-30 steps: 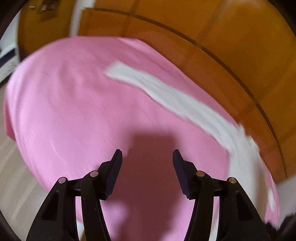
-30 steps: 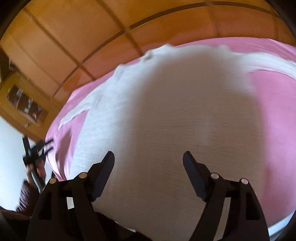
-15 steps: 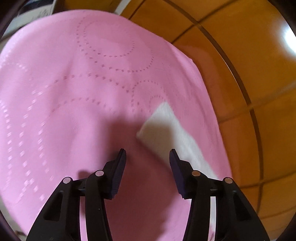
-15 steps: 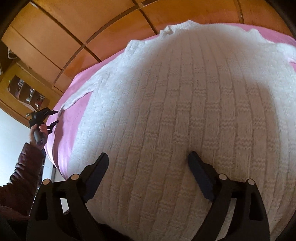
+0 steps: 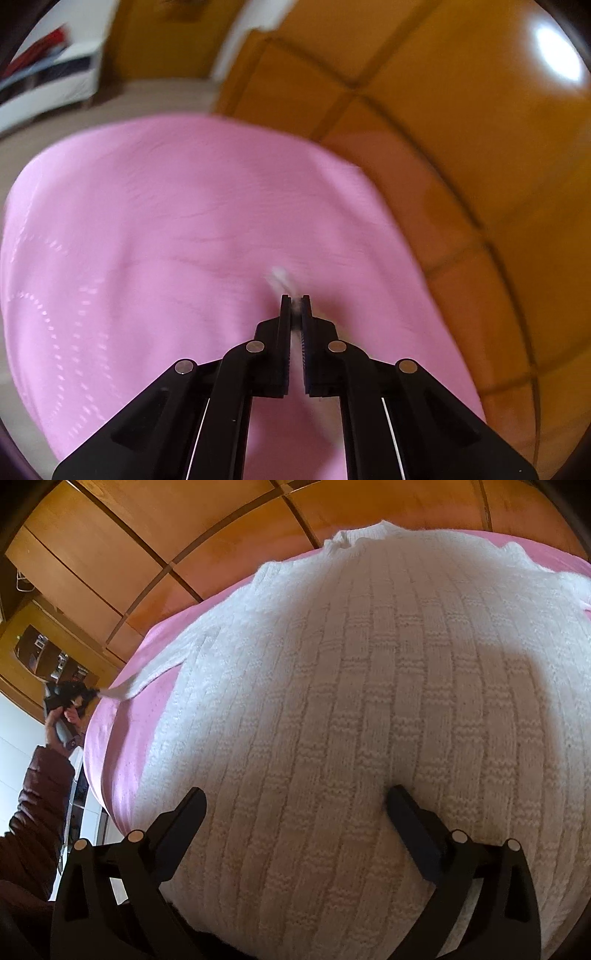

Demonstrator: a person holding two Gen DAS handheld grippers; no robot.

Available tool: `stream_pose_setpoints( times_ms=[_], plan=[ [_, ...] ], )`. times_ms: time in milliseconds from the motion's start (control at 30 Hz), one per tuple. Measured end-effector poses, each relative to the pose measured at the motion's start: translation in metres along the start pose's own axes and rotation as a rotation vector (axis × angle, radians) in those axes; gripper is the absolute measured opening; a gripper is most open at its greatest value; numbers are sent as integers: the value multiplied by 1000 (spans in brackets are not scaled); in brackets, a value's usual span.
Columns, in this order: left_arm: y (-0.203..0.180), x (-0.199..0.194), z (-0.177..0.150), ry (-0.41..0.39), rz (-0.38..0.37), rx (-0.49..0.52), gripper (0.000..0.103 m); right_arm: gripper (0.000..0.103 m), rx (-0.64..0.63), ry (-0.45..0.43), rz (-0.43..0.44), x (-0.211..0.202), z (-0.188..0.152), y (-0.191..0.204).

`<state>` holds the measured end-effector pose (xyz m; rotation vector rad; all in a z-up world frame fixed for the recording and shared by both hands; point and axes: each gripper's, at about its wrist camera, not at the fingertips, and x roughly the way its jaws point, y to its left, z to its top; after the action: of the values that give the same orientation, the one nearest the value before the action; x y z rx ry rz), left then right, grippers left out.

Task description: Fold small clothes

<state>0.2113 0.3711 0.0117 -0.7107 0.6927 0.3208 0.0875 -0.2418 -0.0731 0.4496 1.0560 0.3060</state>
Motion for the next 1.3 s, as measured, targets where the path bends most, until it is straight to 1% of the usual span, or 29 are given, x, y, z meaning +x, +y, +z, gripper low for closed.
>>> stream_pose_setpoints(
  times_ms=[67,133,167,233,267,300,367,400,533,600,667,700,733,767,800,833,867,900,967,1000,1033,1067,1100,1167,1200,1267,1300],
  plan=[
    [-29,-11,-12,2,-68,54,4,99,2,-7,2,-1,-1,0],
    [-73,-24,-35,21,-175,129,4,99,6,-13,5,-4,-2,-1],
    [-88,-28,-45,27,-207,156,4,99,11,-17,10,-5,-3,-2],
    [-133,-37,-78,63,-299,240,4,99,17,-22,16,-7,-4,-3],
    [-147,-38,-90,82,-329,264,4,99,19,-25,18,-8,-3,-3],
    [-169,-39,-110,110,-371,301,4,99,21,-28,21,-8,-4,-3],
    [-198,-38,-142,163,-424,358,4,99,22,-35,26,-9,-5,-4],
    [-214,-36,-164,195,-440,393,4,99,21,-38,27,-10,-6,-4],
    [-251,-21,-231,310,-467,493,4,99,19,-48,35,-14,-11,-5],
    [-260,-15,-258,348,-458,543,4,99,19,-53,38,-15,-12,-5],
    [-262,-13,-283,364,-438,585,6,99,14,-55,39,-17,-14,-5],
    [-260,-12,-292,380,-437,606,15,99,11,-55,38,-17,-15,-4],
    [-258,-13,-296,387,-436,619,32,99,8,-53,38,-18,-16,-4],
    [-252,-16,-297,386,-433,623,42,99,0,-49,37,-20,-17,-4],
    [-244,-21,-297,374,-428,621,56,98,-6,-45,36,-21,-16,-4],
    [-234,-29,-297,357,-429,614,57,98,-10,-39,36,-24,-16,-4],
    [-228,-32,-297,343,-427,612,57,93,-4,-36,42,-27,-14,-5],
    [-220,-37,-299,329,-418,615,57,87,1,-35,47,-30,-12,-6],
    [-200,-46,-305,315,-408,618,58,78,6,-44,59,-35,-4,-7],
    [-199,-41,-303,309,-396,620,57,73,11,-52,73,-37,4,-7],
    [-191,-43,-309,303,-383,629,57,71,16,-55,83,-37,12,-7],
    [-187,-44,-313,303,-374,638,57,67,21,-58,99,-36,22,-7],
    [-179,-45,-320,312,-364,645,57,64,25,-59,114,-34,30,-6],
    [-170,-42,-328,317,-347,652,57,62,31,-57,157,-25,51,-1],
    [-167,-42,-333,309,-333,669,57,62,27,-48,182,-15,67,5],
    [-167,-43,-340,277,-316,713,57,61,20,-31,197,0,85,15],
    [-169,-44,-343,261,-304,736,57,60,18,-8,208,13,97,20]
  ],
)
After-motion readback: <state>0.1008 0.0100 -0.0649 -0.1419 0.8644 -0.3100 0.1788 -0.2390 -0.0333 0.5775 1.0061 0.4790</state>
